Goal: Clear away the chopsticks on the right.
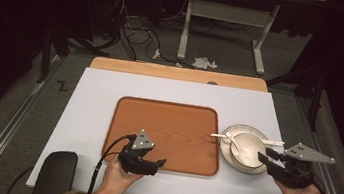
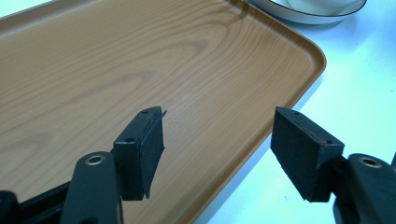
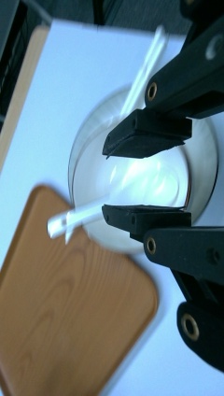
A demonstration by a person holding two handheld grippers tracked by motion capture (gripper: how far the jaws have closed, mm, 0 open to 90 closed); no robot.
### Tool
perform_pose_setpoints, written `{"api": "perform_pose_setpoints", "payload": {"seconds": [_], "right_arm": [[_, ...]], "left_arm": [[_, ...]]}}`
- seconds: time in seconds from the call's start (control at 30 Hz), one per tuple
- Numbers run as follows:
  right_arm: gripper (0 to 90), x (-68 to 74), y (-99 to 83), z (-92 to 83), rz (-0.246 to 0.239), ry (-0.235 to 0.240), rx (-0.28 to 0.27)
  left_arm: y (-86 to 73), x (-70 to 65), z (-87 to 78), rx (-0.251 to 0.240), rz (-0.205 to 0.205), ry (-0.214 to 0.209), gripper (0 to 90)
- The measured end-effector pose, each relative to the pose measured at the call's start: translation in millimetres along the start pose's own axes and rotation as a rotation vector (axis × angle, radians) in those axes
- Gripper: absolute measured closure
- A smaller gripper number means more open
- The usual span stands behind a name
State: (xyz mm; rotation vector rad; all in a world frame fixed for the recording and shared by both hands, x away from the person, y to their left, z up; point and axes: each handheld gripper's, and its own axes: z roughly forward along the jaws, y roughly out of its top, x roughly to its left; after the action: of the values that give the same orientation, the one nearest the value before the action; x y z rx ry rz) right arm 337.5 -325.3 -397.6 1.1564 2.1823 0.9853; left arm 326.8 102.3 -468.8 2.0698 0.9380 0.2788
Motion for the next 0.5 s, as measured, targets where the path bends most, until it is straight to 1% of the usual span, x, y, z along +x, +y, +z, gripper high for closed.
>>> {"api": "perform_pose_setpoints", "payload": {"seconds": [0.03,0.1,0.13,0.23,0.27,0.3,0.33,0.37,0.4,0.5], "right_arm": [[67.9,-13.8,1.1,-3.2,0.007,-0.017,-0.003],[69.1,-26.4,3.0,-3.0,0.003,-0.044,0.023],[69.7,-31.7,4.1,-1.8,0.007,-0.058,0.04],[70.8,-49.1,8.3,6.1,-0.004,-0.084,0.087],[70.8,-49.1,8.3,6.1,-0.004,-0.084,0.087],[71.3,-57.6,9.8,12.6,-0.014,-0.085,0.114],[71.4,-61.7,10.2,17.5,-0.019,-0.088,0.127],[71.4,-61.7,10.2,17.5,-0.019,-0.088,0.127],[71.4,-69.6,11.3,29.6,-0.034,-0.083,0.167],[71.5,-76.0,13.2,43.8,-0.058,-0.081,0.224]], "left_arm": [[-0.2,-0.9,-0.2,0.0,0.0,0.001,34.7],[-1.2,-3.6,-2.9,-0.002,0.004,0.001,34.6],[-1.8,-4.5,-4.1,-0.004,0.003,0.004,34.6],[-3.5,-5.4,-6.8,-0.008,-0.003,0.008,34.5],[-4.2,-5.5,-7.6,-0.008,-0.005,0.009,34.5],[-5.4,-5.6,-8.8,-0.008,-0.007,0.011,34.6],[-7.8,-5.9,-11.4,-0.005,-0.015,0.021,34.5],[-7.8,-5.9,-11.4,-0.005,-0.015,0.021,34.5],[-9.4,-6.1,-13.1,-0.008,-0.02,0.028,34.6],[-14.0,-6.8,-17.8,-0.008,-0.034,0.046,34.6]]}}
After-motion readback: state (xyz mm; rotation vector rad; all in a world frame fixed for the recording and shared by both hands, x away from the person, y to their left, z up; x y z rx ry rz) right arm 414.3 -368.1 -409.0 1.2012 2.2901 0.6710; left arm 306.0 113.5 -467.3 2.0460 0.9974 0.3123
